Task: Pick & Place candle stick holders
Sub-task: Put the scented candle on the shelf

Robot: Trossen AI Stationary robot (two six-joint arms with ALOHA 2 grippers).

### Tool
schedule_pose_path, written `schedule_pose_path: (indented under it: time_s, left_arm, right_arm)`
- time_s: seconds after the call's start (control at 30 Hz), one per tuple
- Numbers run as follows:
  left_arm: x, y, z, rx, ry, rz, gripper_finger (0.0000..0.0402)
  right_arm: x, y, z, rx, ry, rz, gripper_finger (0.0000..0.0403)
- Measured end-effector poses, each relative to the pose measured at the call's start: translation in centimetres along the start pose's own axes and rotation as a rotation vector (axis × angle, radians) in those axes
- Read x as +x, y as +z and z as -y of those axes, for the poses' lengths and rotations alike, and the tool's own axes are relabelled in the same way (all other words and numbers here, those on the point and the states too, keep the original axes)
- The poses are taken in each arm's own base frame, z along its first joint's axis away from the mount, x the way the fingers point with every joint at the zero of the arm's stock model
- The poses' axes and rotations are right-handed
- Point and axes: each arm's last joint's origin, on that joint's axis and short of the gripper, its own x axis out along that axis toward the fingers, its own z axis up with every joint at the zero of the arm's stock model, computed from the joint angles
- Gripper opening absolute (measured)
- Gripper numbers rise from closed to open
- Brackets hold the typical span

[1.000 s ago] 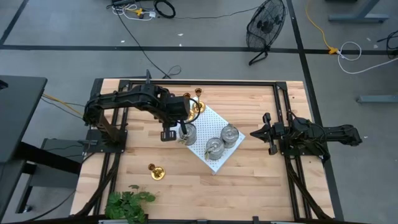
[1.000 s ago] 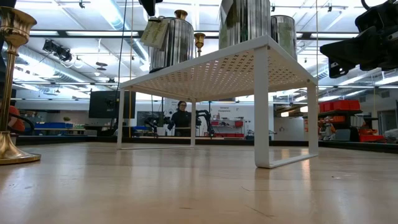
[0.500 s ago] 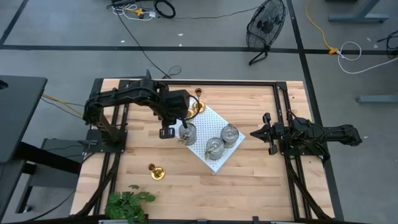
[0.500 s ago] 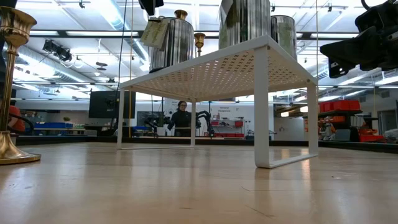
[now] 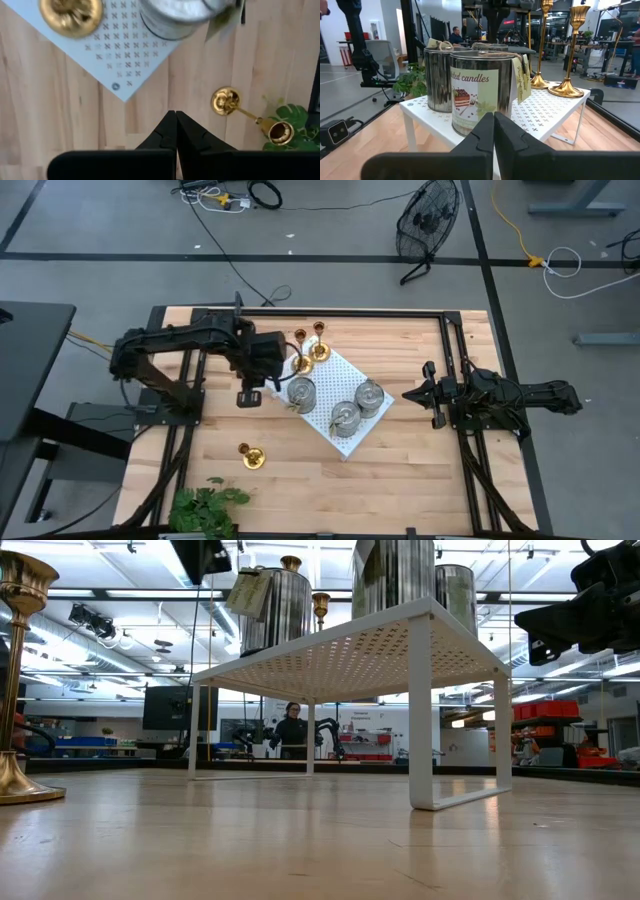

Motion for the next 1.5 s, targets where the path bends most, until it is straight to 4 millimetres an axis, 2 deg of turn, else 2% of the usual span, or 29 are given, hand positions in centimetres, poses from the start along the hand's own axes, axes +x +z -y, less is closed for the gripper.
schedule_pose_path:
  time_s: [0.23,0.37,0.83,1.17,1.5]
  left_arm:
    - [2.1,-1.9,-0.1,-0.018,-0.032,0.08,0.0001]
    - [3.5,-2.0,-0.2,-0.014,-0.03,0.122,0.0001]
    - [5.8,-3.0,0.3,0.051,-0.05,0.343,0.0]
    - [7.0,-2.5,0.2,0.054,-0.061,0.434,0.0]
    - [6.4,-1.0,0.2,0.067,-0.056,0.594,0.0]
  right_arm:
    - [0.0,0.0,0.0,0.0,0.0,0.0,0.0016]
    - [0.0,0.0,0.0,0.0,0.0,0.0,0.0016]
    - [0.0,0.0,0.0,0.0,0.0,0.001,0.0016]
    - [0.0,0.0,0.0,0.0,0.0,0.0,0.0016]
    - [0.0,0.0,0.0,0.0,0.001,0.0,0.0016]
